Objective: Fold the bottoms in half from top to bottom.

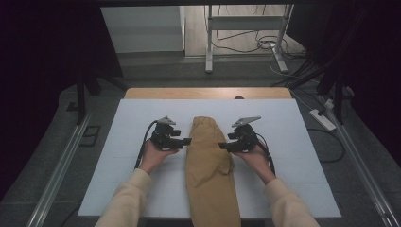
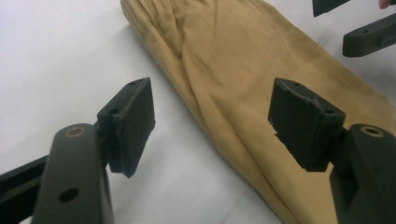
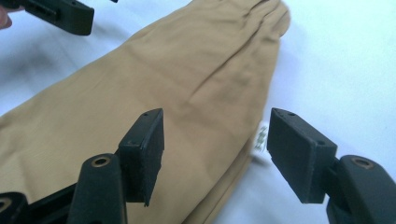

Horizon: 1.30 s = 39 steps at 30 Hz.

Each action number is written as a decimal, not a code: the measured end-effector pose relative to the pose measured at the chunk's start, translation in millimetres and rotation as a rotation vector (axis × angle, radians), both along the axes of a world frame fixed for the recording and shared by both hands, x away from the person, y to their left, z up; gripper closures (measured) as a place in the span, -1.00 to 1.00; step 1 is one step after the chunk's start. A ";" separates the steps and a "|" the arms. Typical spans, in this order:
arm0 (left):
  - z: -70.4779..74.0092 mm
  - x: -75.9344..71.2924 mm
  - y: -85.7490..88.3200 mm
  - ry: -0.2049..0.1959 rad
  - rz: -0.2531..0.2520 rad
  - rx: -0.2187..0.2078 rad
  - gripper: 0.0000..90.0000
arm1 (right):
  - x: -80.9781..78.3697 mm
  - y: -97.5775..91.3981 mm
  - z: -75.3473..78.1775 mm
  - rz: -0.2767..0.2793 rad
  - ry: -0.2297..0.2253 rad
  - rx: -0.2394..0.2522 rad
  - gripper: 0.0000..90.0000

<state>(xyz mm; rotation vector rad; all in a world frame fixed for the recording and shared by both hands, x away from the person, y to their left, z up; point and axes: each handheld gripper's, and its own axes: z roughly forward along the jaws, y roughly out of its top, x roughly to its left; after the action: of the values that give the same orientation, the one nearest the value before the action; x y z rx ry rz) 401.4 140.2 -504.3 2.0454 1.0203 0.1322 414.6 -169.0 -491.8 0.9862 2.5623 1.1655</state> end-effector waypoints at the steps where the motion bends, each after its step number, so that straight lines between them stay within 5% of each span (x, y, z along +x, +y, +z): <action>1: -0.1 1.9 -1.1 0.002 0.001 -0.001 -0.31 | 2.8 0.0 -0.4 -0.002 0.008 0.002 -0.18; 17: -5.7 26.4 -15.5 0.008 -0.004 0.004 -0.31 | 33.1 4.4 -12.7 -0.042 0.032 0.006 -0.18; 39: -24.4 38.0 -21.3 0.070 0.007 0.074 -0.25 | 48.6 12.1 -28.6 -0.053 0.067 -0.050 -0.19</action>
<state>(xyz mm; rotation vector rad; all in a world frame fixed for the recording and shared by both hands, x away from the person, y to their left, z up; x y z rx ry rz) 439.4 118.9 -528.6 2.1266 1.0799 0.1036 463.2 -156.9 -520.4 1.0928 2.5862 1.0664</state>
